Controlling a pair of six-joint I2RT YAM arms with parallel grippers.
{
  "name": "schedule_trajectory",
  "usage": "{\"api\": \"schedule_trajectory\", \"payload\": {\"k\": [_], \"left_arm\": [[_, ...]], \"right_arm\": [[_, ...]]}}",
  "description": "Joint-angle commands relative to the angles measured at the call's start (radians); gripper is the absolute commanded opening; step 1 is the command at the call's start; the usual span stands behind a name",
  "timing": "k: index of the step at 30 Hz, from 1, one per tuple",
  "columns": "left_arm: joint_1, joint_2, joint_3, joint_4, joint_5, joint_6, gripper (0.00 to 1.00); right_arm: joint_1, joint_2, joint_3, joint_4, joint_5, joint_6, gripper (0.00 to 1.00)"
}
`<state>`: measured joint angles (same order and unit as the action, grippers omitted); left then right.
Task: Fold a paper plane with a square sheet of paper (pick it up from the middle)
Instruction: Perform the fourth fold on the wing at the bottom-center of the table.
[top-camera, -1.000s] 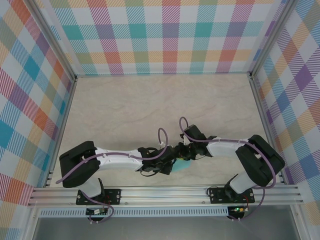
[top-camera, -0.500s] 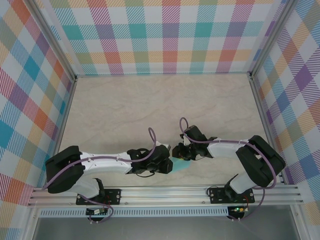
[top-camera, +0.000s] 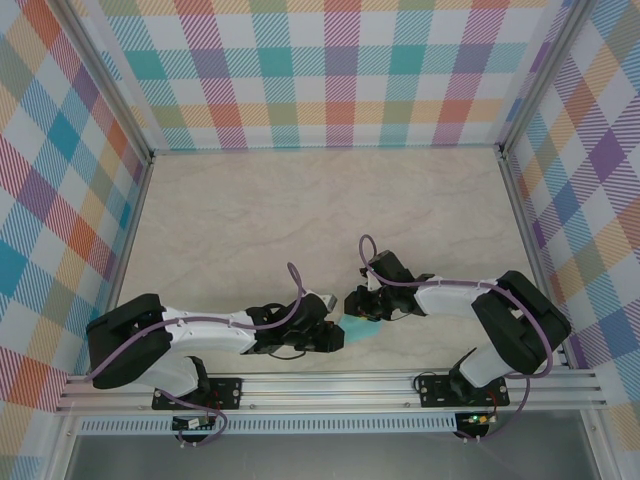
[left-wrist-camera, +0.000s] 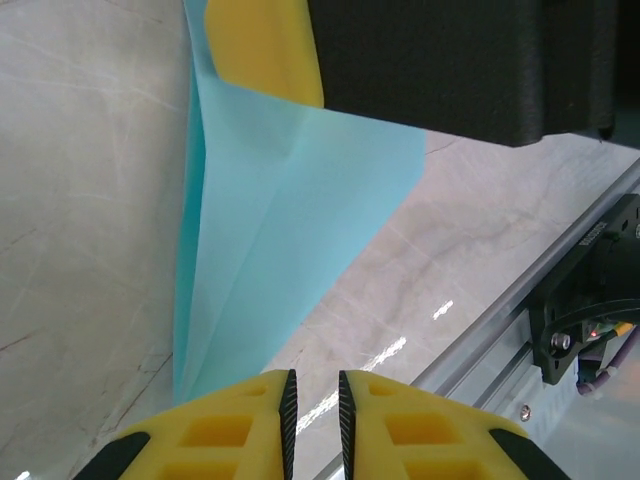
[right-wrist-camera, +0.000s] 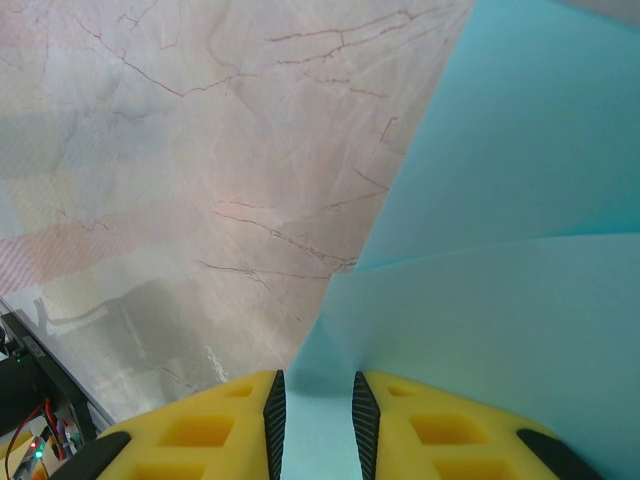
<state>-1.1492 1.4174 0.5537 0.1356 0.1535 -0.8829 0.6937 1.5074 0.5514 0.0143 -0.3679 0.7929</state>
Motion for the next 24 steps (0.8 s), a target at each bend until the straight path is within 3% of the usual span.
{"api": "schedule_trajectory", "payload": {"k": [1,13,24], "left_arm": [[0.003,0.027,-0.001,0.017,0.018,0.002,0.21],[-0.002,0.125,0.005,0.027,0.045,0.004,0.18],[0.019,-0.07,0.043,-0.113,-0.1,0.03,0.24]], "right_arm": [[0.001,0.022,-0.028,-0.039,0.043,-0.024,0.28],[0.001,0.019,-0.039,-0.043,0.049,-0.023,0.29],[0.001,0.015,-0.033,-0.048,0.044,-0.024,0.29]]}}
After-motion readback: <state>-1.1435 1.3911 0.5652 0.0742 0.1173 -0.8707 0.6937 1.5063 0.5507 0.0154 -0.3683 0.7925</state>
